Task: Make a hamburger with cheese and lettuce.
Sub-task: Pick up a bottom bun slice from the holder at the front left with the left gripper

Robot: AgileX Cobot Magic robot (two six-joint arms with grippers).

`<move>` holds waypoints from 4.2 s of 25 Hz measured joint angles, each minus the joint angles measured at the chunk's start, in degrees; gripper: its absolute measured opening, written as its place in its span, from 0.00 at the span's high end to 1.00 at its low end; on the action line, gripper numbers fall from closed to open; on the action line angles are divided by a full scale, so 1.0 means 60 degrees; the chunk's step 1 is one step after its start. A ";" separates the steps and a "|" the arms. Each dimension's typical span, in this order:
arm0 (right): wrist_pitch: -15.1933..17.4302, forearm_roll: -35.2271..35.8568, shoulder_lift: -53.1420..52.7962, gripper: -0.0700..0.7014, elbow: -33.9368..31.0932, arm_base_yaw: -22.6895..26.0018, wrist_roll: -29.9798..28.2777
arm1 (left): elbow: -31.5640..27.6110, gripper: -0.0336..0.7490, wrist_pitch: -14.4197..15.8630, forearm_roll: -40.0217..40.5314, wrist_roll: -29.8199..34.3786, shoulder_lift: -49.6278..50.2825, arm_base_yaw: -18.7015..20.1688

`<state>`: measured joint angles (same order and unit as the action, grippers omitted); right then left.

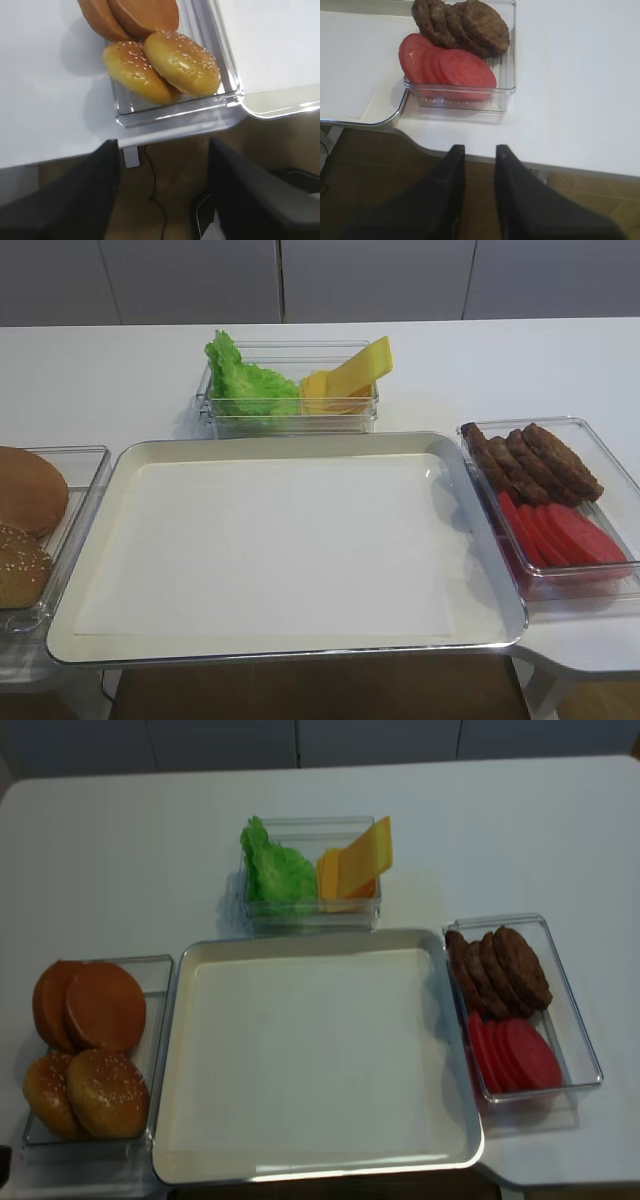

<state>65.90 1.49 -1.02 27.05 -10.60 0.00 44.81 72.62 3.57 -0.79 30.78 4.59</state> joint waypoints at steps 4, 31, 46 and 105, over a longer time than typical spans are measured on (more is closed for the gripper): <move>0.0000 0.0000 0.0000 0.68 0.0000 0.0000 0.0000 | 0.0279 0.42 -0.0022 0.0313 -0.0239 0.0891 0.0000; 0.0000 0.0000 0.0000 0.68 0.0000 0.0000 0.0000 | 0.3741 0.42 -0.0200 -0.2091 0.1739 0.7511 -0.3638; 0.0000 0.0000 0.0000 0.68 0.0000 0.0000 0.0000 | 0.4724 0.42 -0.0317 -0.2507 0.2436 0.9486 -0.4030; 0.0000 0.0000 0.0000 0.68 0.0000 0.0000 0.0000 | 0.4743 0.60 -0.0409 -0.3278 0.2787 1.0881 -0.4052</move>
<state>65.90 1.49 -1.02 27.05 -10.60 0.00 73.27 70.16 -16.10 15.94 96.07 -19.72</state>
